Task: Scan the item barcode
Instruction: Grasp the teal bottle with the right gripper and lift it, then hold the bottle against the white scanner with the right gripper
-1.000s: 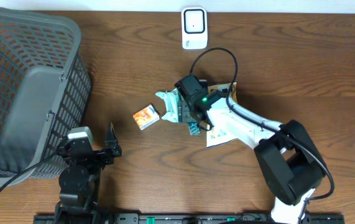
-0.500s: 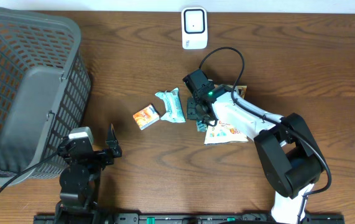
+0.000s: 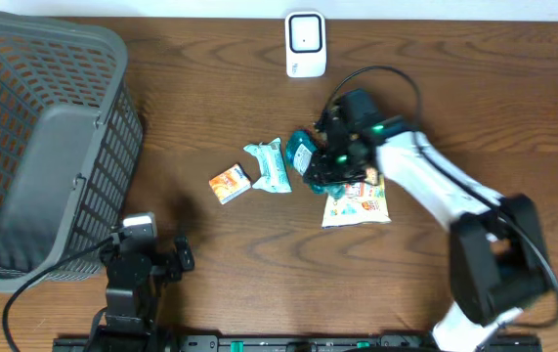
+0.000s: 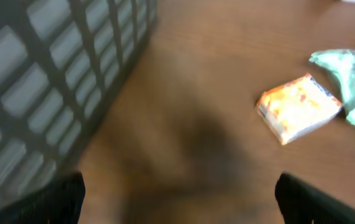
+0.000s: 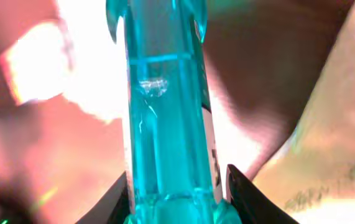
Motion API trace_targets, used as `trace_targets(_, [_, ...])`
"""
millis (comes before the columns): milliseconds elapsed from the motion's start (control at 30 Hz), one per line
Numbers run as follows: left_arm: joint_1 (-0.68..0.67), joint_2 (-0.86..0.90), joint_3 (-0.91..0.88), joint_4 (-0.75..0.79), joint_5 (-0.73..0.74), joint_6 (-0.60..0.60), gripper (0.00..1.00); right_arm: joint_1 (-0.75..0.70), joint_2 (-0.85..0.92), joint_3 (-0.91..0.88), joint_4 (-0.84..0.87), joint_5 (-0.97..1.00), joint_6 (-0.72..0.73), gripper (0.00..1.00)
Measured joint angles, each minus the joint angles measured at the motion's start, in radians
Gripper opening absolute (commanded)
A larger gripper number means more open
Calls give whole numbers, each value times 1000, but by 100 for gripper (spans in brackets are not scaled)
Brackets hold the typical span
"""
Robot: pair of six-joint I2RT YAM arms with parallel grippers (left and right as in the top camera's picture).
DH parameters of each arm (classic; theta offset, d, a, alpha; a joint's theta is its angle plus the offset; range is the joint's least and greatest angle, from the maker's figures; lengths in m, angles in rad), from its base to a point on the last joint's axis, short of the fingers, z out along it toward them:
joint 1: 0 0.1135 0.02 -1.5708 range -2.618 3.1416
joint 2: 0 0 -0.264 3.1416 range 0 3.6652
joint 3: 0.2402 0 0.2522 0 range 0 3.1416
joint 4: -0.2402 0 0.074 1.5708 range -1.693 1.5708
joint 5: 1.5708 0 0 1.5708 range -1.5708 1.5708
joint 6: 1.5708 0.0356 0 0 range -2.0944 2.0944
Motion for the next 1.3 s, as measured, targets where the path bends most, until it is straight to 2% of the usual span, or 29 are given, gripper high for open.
trace_targets(200, [0,1,0,-175,0,0,98,-88,-164,0,-114,-268,-198,21])
trace_targets(433, [0,1,0,-251,3,0,98,-105,-293,0,-160,-387,-293,22])
trace_targets(867, [0,1,0,-251,7,0,98,-105,-338,0,-180,-430,-323,21])
trace_targets(967, [0,1,0,-251,7,0,98,-105,-338,0,-181,-476,-326,25])
trace_targets(1133, [0,1,0,-251,7,0,98,-105,-338,0,-199,-625,-324,18])
trace_targets(1300, [0,1,0,-251,7,0,98,-108,-338,0,-276,-715,-304,19])
